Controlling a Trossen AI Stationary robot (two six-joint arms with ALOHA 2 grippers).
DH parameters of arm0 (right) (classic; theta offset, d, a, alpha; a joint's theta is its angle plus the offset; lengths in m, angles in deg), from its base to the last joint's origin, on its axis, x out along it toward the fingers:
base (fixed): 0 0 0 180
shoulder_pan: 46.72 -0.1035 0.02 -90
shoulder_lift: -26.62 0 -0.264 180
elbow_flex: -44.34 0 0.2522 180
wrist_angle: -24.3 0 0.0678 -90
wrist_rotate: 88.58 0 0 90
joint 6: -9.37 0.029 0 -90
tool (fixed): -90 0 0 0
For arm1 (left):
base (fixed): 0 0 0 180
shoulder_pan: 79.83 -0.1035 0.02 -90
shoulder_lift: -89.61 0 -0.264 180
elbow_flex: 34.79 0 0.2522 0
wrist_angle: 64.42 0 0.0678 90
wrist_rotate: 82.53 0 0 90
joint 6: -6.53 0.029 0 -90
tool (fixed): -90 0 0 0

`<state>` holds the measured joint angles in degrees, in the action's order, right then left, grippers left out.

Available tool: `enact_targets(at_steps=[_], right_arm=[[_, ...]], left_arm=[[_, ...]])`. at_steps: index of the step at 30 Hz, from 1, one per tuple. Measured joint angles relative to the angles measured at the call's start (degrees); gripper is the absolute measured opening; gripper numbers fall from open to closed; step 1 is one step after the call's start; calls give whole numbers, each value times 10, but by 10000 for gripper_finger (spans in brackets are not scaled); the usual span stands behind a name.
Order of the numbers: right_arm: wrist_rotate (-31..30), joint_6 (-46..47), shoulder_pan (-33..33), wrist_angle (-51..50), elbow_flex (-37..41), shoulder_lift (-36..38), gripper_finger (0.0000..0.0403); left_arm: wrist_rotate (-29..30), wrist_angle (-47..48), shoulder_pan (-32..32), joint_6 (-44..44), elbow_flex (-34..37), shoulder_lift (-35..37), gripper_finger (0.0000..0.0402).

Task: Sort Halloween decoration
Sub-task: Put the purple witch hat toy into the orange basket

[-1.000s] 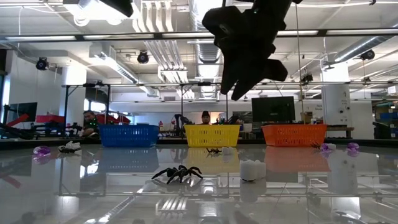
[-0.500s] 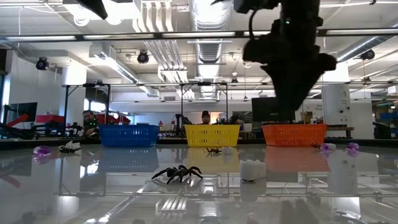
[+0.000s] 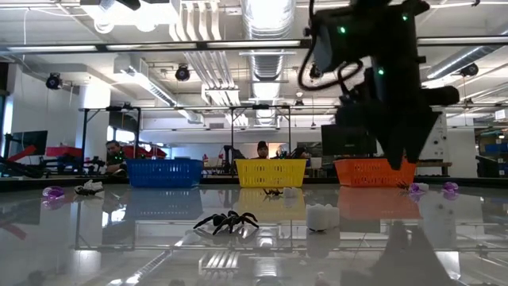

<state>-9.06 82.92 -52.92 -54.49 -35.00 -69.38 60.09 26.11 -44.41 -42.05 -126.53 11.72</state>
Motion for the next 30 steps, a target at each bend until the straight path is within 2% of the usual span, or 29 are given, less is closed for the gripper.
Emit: enact_targets(at_steps=[9, 25, 30], right_arm=[[4, -16, 36, 66, 83, 0, 155], [16, -100, 97, 119, 120, 3, 152], [24, -101, 103, 122, 121, 2, 135]], left_arm=[[0, 13, -3, -1, 0, 0, 48], [0, 13, -8, -1, 0, 0, 48], [0, 13, -8, 0, 0, 0, 48]])
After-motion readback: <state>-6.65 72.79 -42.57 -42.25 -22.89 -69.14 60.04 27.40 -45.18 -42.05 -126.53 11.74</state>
